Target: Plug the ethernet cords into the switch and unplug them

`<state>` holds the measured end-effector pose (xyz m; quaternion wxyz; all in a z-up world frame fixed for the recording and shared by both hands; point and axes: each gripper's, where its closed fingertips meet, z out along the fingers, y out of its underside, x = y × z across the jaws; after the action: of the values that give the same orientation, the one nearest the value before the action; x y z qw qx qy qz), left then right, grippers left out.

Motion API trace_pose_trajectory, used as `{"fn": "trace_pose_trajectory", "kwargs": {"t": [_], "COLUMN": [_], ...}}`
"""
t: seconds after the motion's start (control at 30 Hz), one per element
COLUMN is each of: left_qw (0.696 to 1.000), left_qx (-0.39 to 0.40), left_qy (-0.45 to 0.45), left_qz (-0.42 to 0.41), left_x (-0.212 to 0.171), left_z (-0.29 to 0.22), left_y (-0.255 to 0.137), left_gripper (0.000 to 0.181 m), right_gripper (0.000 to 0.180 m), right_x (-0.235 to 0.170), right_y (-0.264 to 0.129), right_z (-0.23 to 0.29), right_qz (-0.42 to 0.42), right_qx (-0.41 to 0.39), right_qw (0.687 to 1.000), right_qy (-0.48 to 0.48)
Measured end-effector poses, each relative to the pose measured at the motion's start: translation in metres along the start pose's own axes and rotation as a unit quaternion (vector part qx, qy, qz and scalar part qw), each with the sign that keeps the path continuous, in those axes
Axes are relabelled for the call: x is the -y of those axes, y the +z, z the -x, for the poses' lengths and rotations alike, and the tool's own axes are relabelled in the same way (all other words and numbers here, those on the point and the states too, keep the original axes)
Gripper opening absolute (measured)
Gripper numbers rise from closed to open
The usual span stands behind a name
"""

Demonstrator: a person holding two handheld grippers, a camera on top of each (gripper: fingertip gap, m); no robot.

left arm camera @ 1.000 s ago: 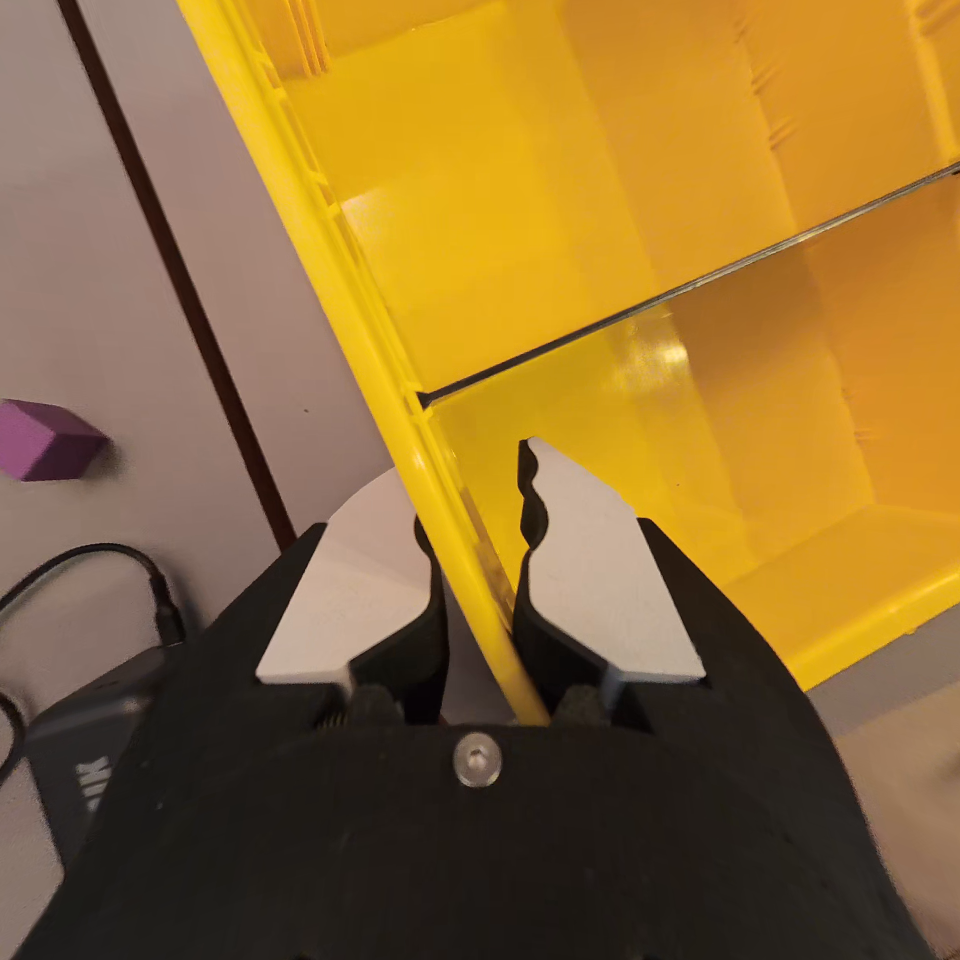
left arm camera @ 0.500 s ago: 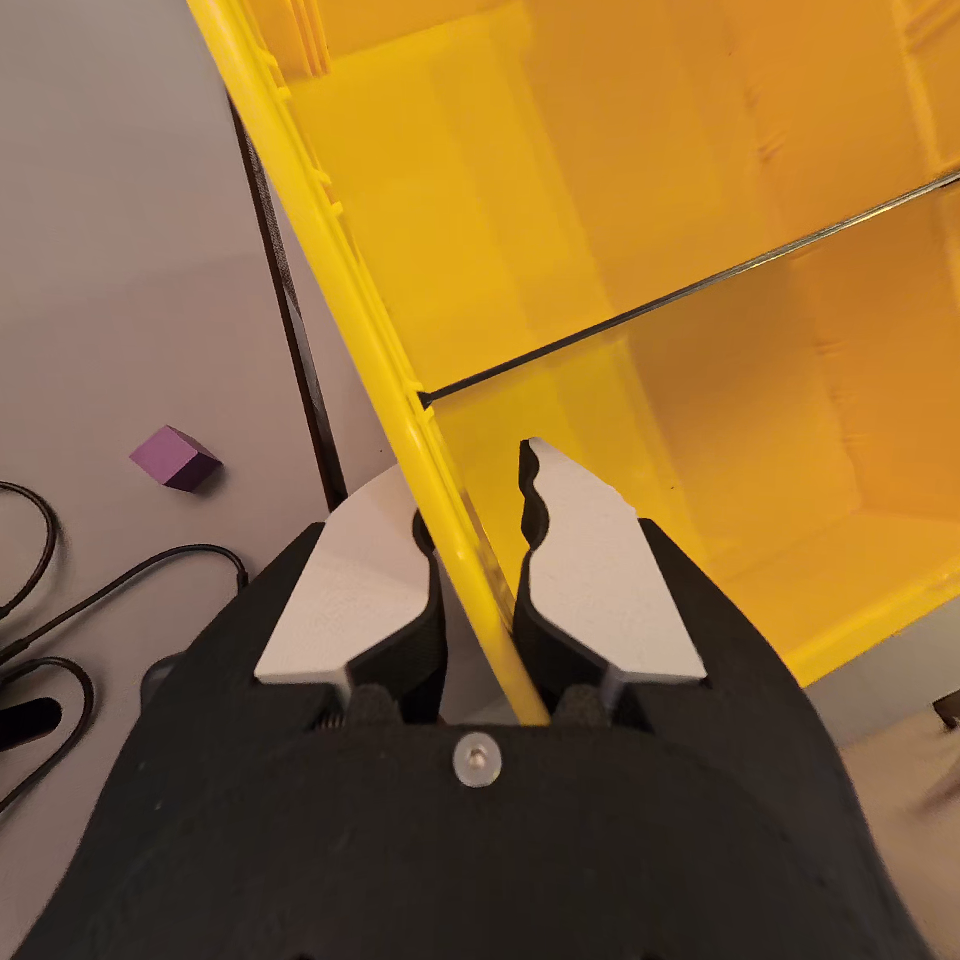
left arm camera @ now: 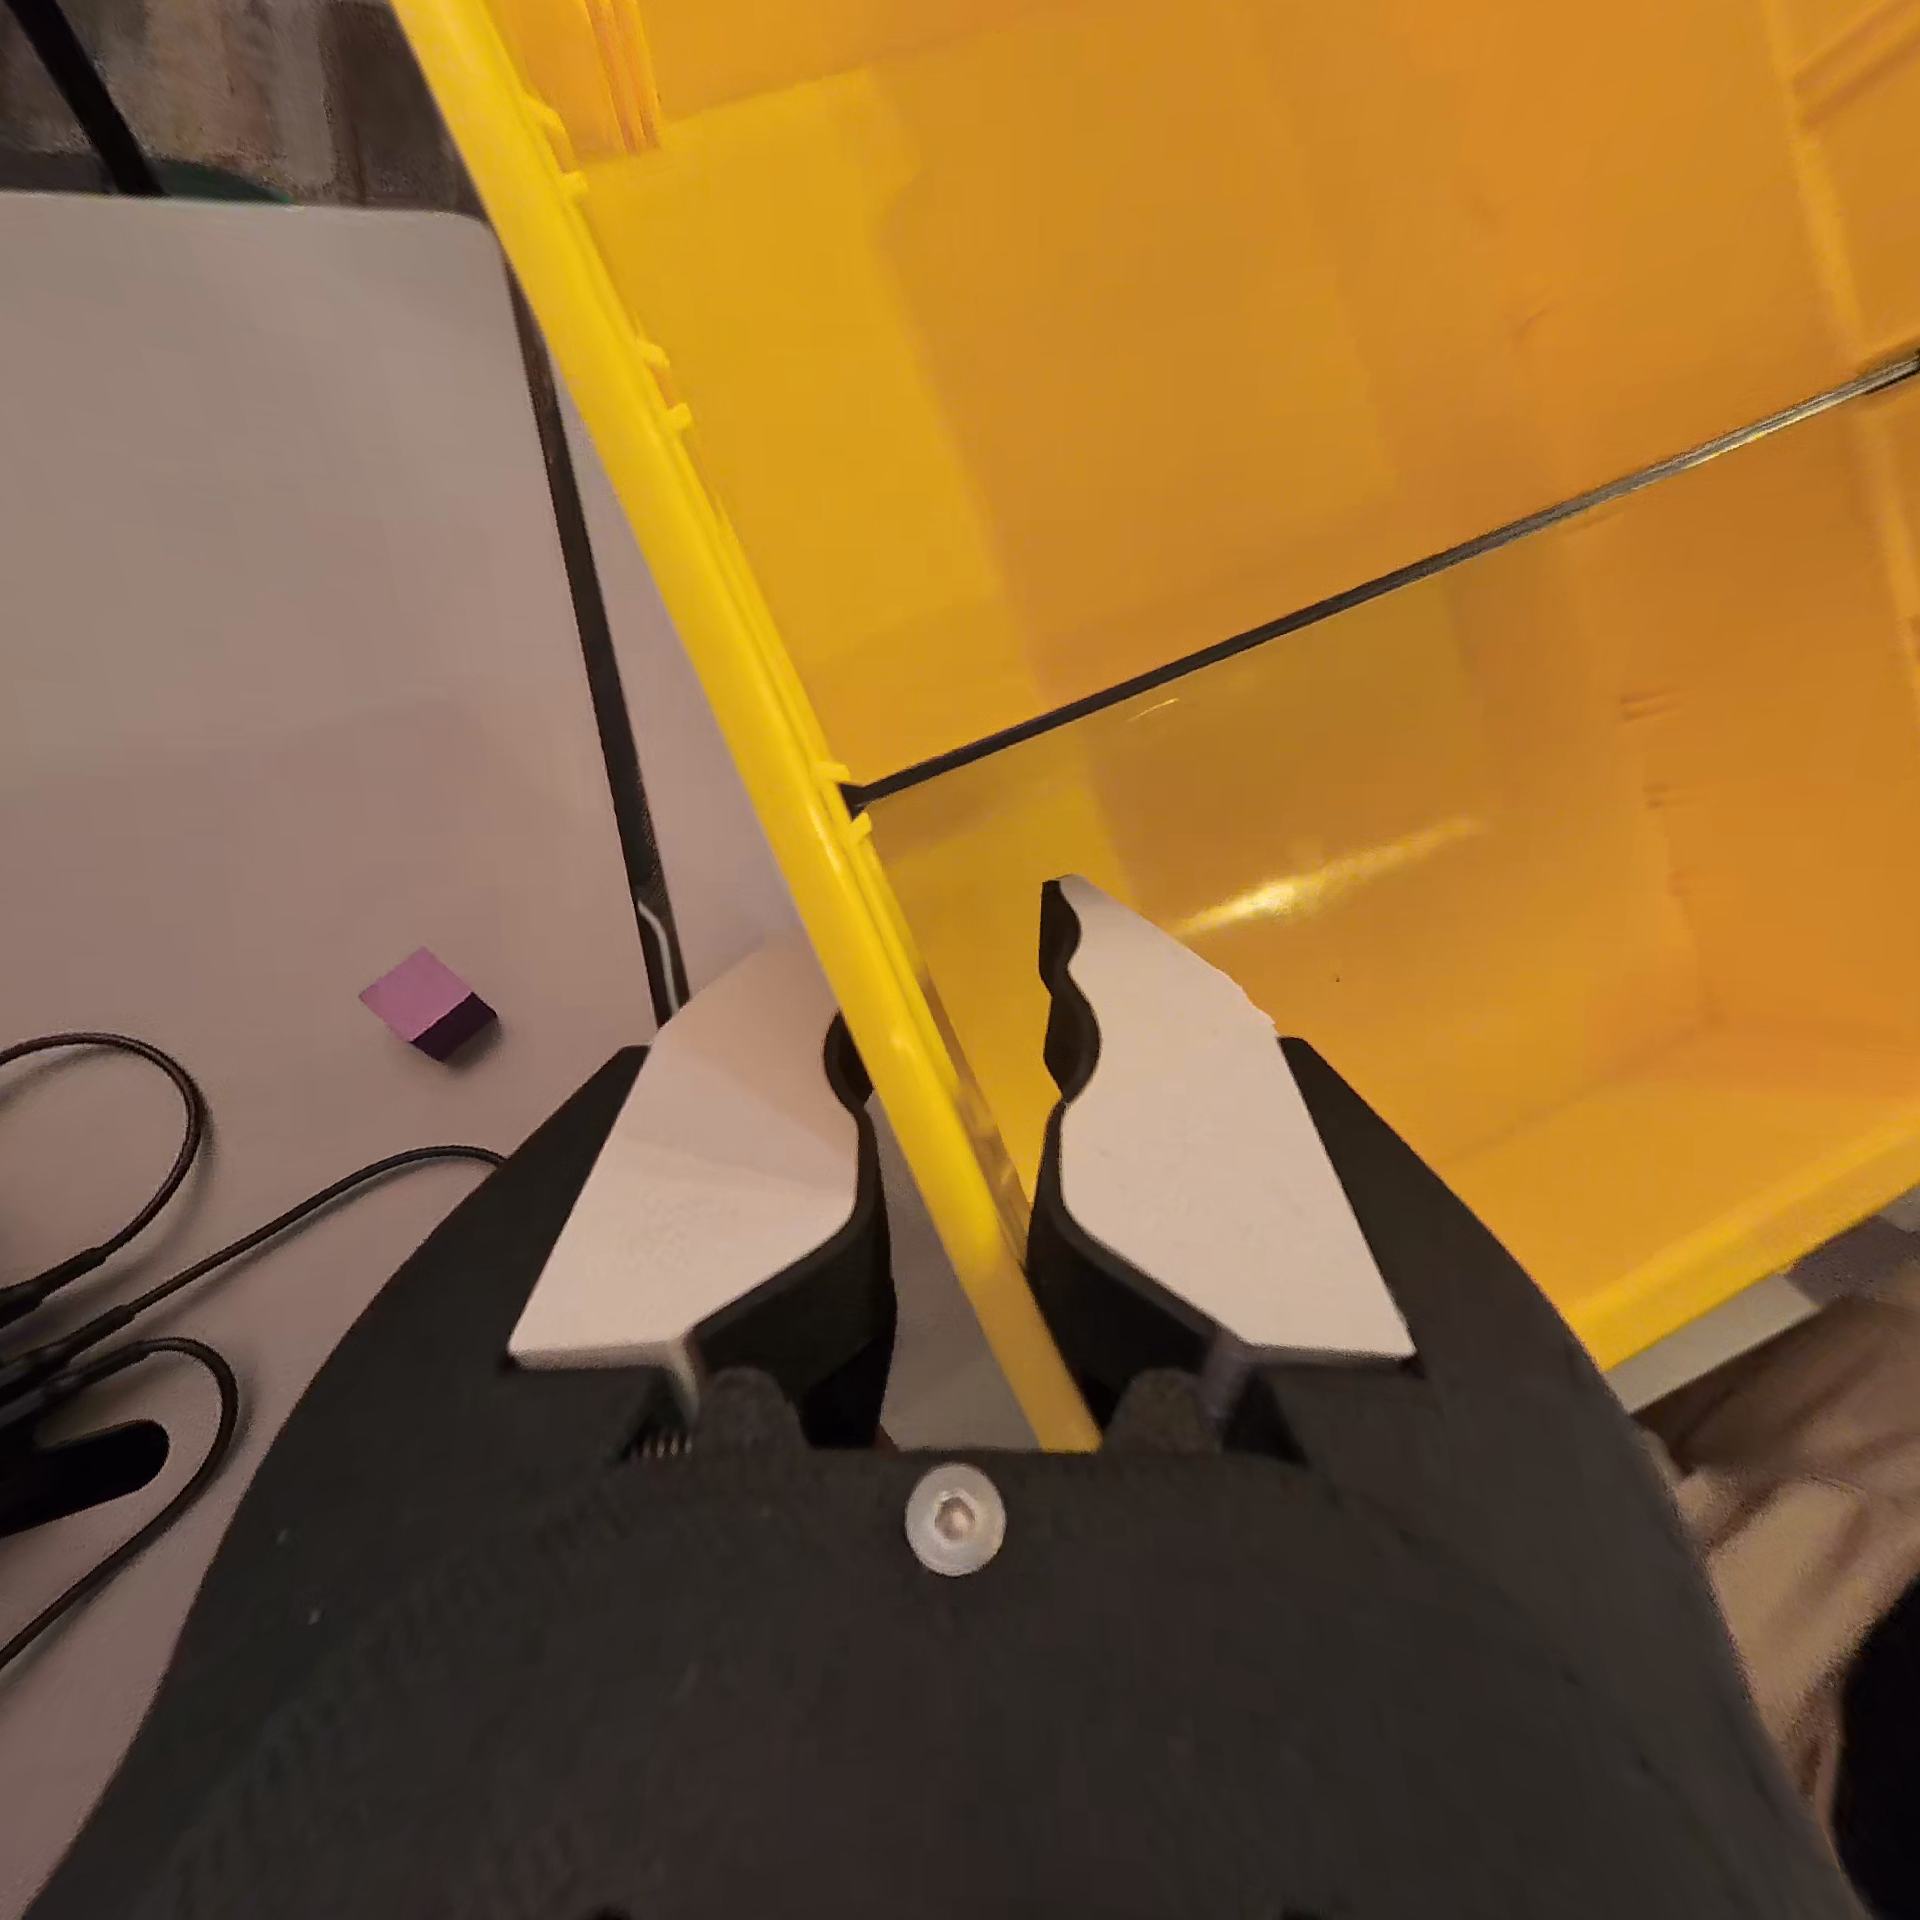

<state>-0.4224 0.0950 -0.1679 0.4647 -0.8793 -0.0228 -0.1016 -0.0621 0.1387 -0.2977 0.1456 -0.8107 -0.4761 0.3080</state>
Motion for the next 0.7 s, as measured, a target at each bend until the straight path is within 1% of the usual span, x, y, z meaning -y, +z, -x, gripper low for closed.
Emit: {"fn": "trace_pose_trajectory", "kwargs": {"t": [0.03,0.1,0.17,0.23,0.3,0.37,0.43,0.47,0.57,0.63,0.7], "left_qw": [1.000,0.999,0.998,0.997,0.995,0.991,0.986,0.983,0.970,0.961,0.954], "left_qx": [-0.008,-0.019,-0.027,-0.040,-0.066,-0.100,-0.145,-0.169,-0.236,-0.261,-0.280], "left_qy": [-0.001,0.002,0.008,0.019,0.029,0.035,0.038,0.037,0.056,0.086,0.104], "left_qz": [-0.007,-0.031,-0.052,-0.065,-0.074,-0.080,-0.074,-0.068,-0.030,-0.004,0.021], "left_x": [0.006,0.022,0.036,0.047,0.056,0.062,0.065,0.065,0.059,0.052,0.042], "left_z": [-0.004,-0.013,-0.025,-0.042,-0.067,-0.100,-0.141,-0.165,-0.243,-0.296,-0.345], "left_y": [-0.006,-0.019,-0.031,-0.039,-0.041,-0.031,-0.012,0.000,0.042,0.073,0.108], "left_gripper": [0.027,0.027,0.027,0.027,0.027,0.028,0.028,0.028,0.029,0.029,0.029], "right_gripper": [0.132,0.135,0.136,0.137,0.133,0.130,0.122,0.121,0.122,0.121,0.114], "right_x": [0.006,0.016,0.027,0.033,0.036,0.037,0.032,0.028,0.009,-0.009,-0.032], "right_y": [0.008,0.019,0.018,0.007,-0.016,-0.050,-0.091,-0.114,-0.185,-0.234,-0.284], "right_z": [0.013,0.039,0.057,0.054,0.043,0.029,0.013,0.004,-0.027,-0.044,-0.063], "right_qz": [-0.001,-0.003,-0.020,-0.040,-0.064,-0.098,-0.130,-0.152,-0.209,-0.246,-0.284], "right_qx": [0.029,0.078,0.118,0.116,0.118,0.115,0.105,0.093,0.028,-0.022,-0.087], "right_qw": [1.000,0.997,0.993,0.992,0.991,0.988,0.986,0.984,0.977,0.968,0.953], "right_qy": [0.006,0.004,0.010,0.008,0.017,0.026,0.026,0.026,0.030,0.039,0.051]}}
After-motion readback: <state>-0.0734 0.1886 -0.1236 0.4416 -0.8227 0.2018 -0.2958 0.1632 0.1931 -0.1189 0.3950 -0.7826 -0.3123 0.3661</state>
